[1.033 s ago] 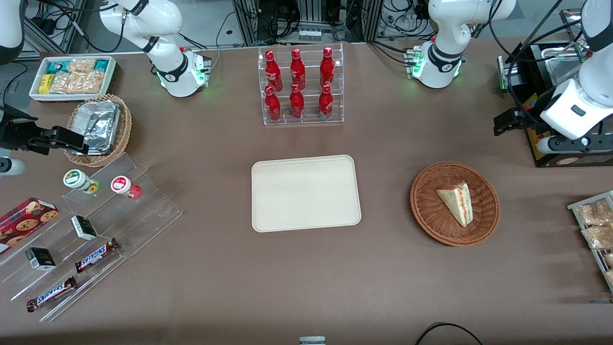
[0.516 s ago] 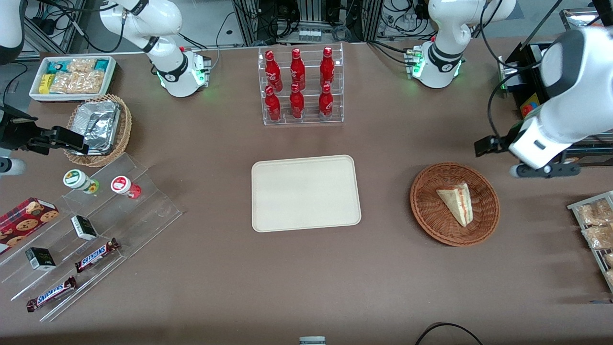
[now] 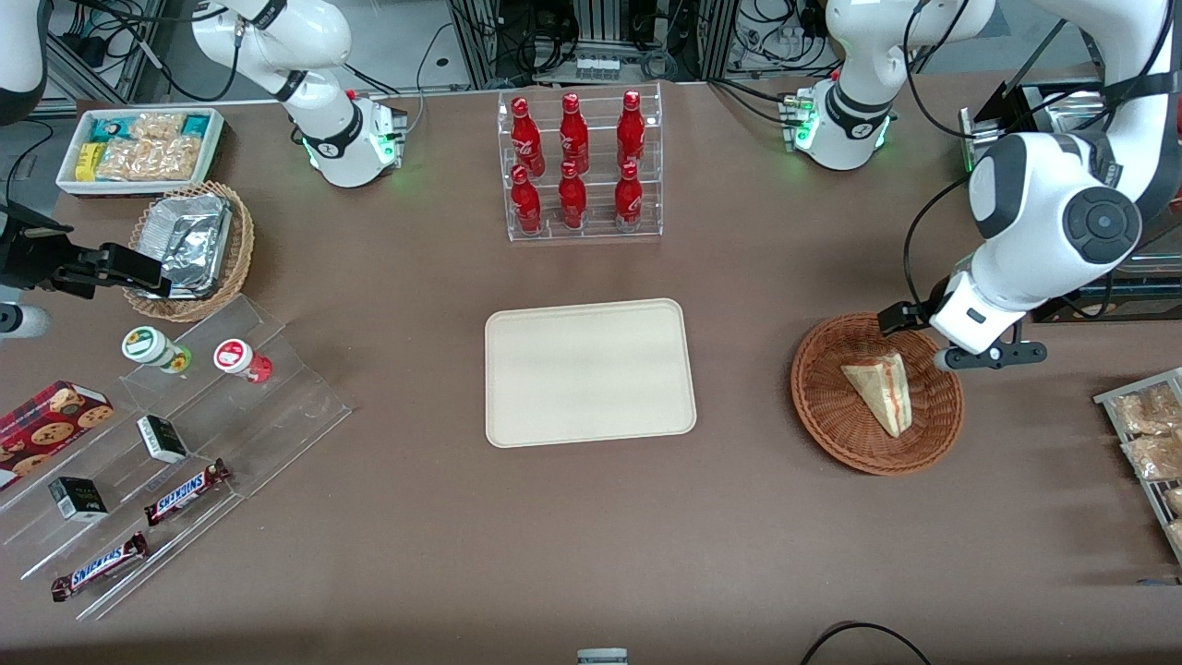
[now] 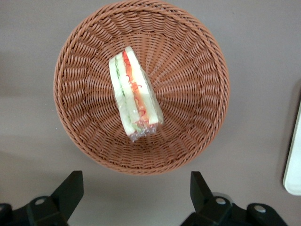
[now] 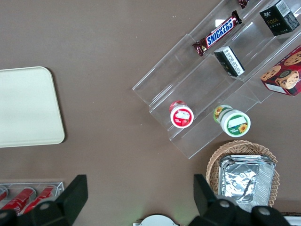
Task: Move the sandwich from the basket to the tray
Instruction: 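Lower the open left gripper around the wrapped sandwich wedge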
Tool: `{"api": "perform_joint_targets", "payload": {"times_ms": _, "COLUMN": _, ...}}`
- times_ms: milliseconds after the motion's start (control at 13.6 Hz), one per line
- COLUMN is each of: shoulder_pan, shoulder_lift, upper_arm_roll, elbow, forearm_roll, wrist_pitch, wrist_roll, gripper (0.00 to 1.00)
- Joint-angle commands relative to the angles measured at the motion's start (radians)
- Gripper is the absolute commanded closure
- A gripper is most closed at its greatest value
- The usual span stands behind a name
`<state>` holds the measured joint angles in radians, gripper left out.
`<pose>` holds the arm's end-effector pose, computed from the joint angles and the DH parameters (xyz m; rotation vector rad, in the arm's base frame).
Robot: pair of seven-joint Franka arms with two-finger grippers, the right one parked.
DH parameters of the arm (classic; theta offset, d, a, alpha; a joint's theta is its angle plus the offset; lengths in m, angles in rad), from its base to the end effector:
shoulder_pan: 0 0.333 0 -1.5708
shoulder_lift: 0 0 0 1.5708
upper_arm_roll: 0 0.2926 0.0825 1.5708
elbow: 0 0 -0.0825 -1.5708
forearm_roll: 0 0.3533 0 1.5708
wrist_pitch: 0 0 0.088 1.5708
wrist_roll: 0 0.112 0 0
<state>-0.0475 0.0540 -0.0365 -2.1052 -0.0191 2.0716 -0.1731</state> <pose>0.5138 -0.0442 0.3740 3.1277 0.1549 -0.1398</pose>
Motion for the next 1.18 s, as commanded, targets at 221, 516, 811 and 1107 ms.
{"api": "perform_joint_targets", "payload": {"times_ms": 221, "shoulder_pan": -0.003, "shoulder_lift": 0.076, "upper_arm_roll": 0.004, "elbow": -0.016, "forearm_roll": 0.002, "wrist_pitch": 0.125, "wrist_roll": -0.336, "gripper": 0.00}}
{"api": "perform_joint_targets", "payload": {"times_ms": 516, "shoulder_pan": 0.000, "shoulder_lift": 0.125, "upper_arm_roll": 0.006, "elbow": -0.018, "forearm_roll": 0.002, "wrist_pitch": 0.185, "wrist_roll": -0.372, "gripper": 0.00}}
{"api": "perform_joint_targets", "payload": {"times_ms": 811, "shoulder_pan": 0.000, "shoulder_lift": 0.168, "upper_arm_roll": 0.010, "elbow": -0.019, "forearm_roll": 0.002, "wrist_pitch": 0.211, "wrist_roll": -0.371, "gripper": 0.00}}
{"api": "perform_joint_targets", "payload": {"times_ms": 1107, "shoulder_pan": 0.000, "shoulder_lift": 0.216, "upper_arm_roll": 0.010, "elbow": -0.019, "forearm_roll": 0.002, "wrist_pitch": 0.246, "wrist_roll": -0.371, "gripper": 0.00}}
